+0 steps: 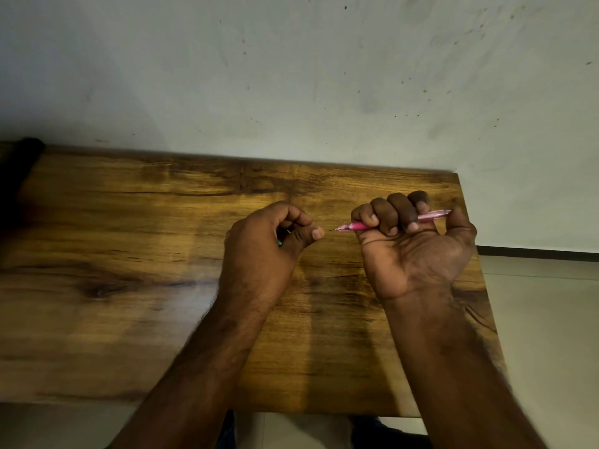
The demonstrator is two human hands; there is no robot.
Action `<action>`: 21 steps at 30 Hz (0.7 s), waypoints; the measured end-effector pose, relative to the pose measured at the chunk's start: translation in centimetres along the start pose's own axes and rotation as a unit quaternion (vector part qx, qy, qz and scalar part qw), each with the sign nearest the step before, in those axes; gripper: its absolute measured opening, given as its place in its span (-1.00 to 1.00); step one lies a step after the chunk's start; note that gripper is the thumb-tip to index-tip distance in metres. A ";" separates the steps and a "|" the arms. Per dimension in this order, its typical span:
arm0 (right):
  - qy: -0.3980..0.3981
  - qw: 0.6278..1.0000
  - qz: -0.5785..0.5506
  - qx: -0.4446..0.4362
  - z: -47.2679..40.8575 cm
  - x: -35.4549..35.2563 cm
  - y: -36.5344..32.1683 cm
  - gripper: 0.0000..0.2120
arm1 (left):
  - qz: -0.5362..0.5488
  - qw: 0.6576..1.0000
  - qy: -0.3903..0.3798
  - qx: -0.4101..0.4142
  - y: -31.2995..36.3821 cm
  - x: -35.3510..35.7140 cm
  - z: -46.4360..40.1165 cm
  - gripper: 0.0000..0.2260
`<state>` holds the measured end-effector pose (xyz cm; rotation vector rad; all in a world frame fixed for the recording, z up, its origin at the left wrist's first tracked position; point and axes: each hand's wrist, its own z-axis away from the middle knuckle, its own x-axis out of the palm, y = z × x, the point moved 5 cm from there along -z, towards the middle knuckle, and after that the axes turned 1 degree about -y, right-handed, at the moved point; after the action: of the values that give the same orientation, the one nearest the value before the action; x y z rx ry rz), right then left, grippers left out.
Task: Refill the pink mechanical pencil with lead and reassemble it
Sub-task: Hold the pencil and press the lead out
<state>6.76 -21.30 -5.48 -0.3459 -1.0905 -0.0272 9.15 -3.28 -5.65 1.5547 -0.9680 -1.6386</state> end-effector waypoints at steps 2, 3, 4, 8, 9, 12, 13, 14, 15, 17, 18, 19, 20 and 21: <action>-0.018 1.000 -0.024 0.006 0.0 0.0 0.1 -0.51 | -0.002 1.000 0.000 0.001 0.1 0.0 0.0 -0.85; -0.030 0.999 -0.025 0.007 -0.1 0.3 0.3 -0.50 | -0.003 1.000 0.000 0.000 0.1 0.0 0.0 -0.85; -0.040 0.999 -0.030 0.006 -0.1 0.5 0.3 -0.49 | -0.004 1.000 0.000 0.000 0.1 0.0 0.0 -0.86; -0.033 0.999 -0.025 0.000 -0.1 0.4 0.1 -0.49 | -0.008 1.000 -0.002 0.002 0.1 0.0 0.0 -0.86; -0.019 1.000 -0.016 -0.003 -0.1 0.2 0.1 -0.50 | -0.009 1.000 -0.001 0.003 0.1 0.0 0.0 -0.86; -0.019 1.000 -0.020 0.005 -0.1 0.2 0.1 -0.51 | -0.007 1.000 0.000 0.004 0.2 0.0 0.1 -0.87; -0.017 1.000 -0.021 0.011 -0.1 0.2 0.2 -0.51 | -0.006 1.000 0.000 0.004 0.2 0.0 0.1 -0.86; -0.014 1.000 -0.019 0.013 -0.1 0.1 0.2 -0.51 | -0.005 1.000 0.001 0.003 0.2 0.0 0.1 -0.86; -0.022 0.999 -0.019 0.013 -0.1 0.2 0.3 -0.51 | -0.005 1.000 0.002 0.003 0.2 0.0 0.1 -0.86; -0.044 0.999 -0.021 0.005 0.0 0.5 0.3 -0.51 | -0.004 1.000 0.003 0.004 0.3 0.0 0.1 -0.86; -0.048 0.999 -0.021 0.004 0.0 0.5 0.3 -0.50 | -0.003 1.000 0.003 0.005 0.3 0.0 0.1 -0.86; -0.050 0.999 -0.019 0.004 0.0 0.6 0.4 -0.50 | -0.003 1.000 0.003 0.006 0.3 0.0 0.2 -0.86; -0.052 0.998 -0.018 0.004 0.1 0.6 0.3 -0.51 | -0.004 1.000 0.003 0.006 0.3 0.0 0.2 -0.86; -0.053 0.998 -0.017 0.004 0.1 0.6 0.3 -0.51 | -0.005 1.000 0.003 0.007 0.4 0.0 0.2 -0.85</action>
<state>7.05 -20.88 -4.99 -0.3242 -1.2003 -0.0352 8.94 -3.43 -5.33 1.5751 -0.9710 -1.6376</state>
